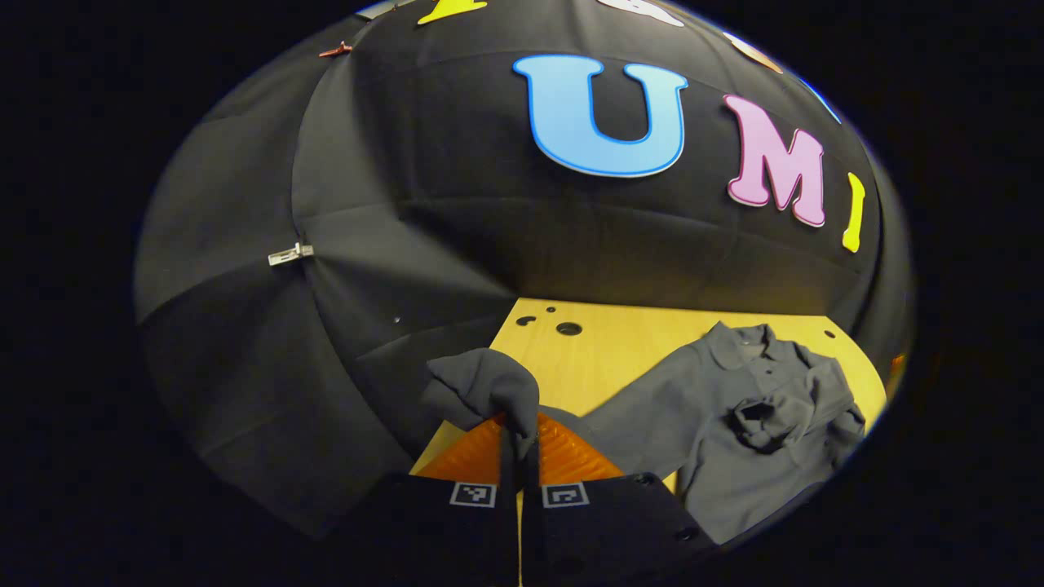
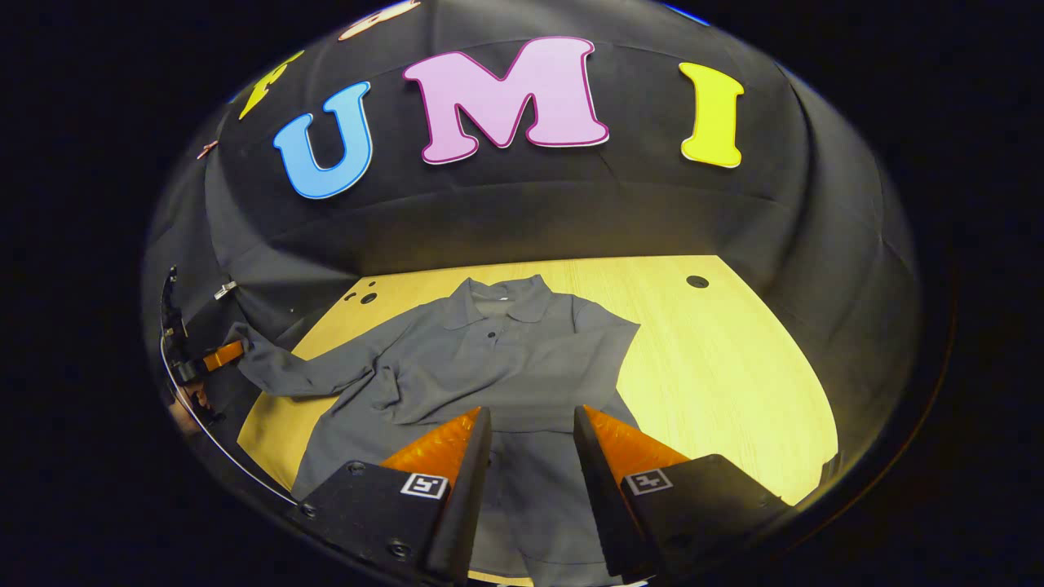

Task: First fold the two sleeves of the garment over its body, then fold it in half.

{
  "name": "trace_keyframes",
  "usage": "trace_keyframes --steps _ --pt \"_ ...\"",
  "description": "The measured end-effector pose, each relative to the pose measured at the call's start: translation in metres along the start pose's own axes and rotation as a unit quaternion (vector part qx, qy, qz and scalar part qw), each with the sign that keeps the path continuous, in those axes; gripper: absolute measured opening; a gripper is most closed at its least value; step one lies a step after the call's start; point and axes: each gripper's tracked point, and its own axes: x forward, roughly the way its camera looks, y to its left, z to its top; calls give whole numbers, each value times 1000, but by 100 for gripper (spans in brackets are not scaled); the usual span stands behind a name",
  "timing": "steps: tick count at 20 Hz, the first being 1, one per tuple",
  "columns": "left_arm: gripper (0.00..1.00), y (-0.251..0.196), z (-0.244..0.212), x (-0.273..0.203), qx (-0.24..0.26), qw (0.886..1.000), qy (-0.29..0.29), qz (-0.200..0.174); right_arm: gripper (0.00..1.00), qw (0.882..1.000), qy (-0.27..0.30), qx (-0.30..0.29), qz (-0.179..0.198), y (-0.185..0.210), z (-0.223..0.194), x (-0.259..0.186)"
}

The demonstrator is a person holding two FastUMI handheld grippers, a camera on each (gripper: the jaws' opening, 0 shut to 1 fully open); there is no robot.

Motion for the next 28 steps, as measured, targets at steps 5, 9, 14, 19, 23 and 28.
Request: trace_keyframes --steps 5,9,14,19,23,28 --pt "6 -74 35 -24 -1 999 -37 -39 67 1000 -4 2 -3 -31 1 0" --pt "6 -141 48 -29 17 996 -40 -80 67 1000 -6 17 -5 -57 0 0" --pt "7 -222 45 -24 32 991 -26 -127 67 1000 -7 27 -8 -84 -3 1" --pt "6 -292 28 -18 33 987 -2 -158 67 999 6 37 -7 -110 -17 0" --pt "6 -342 2 -9 32 984 26 -174 67 999 20 43 -5 -130 -30 2" --pt "6 -396 -45 6 48 977 70 -196 68 998 34 49 -2 -160 -38 8"
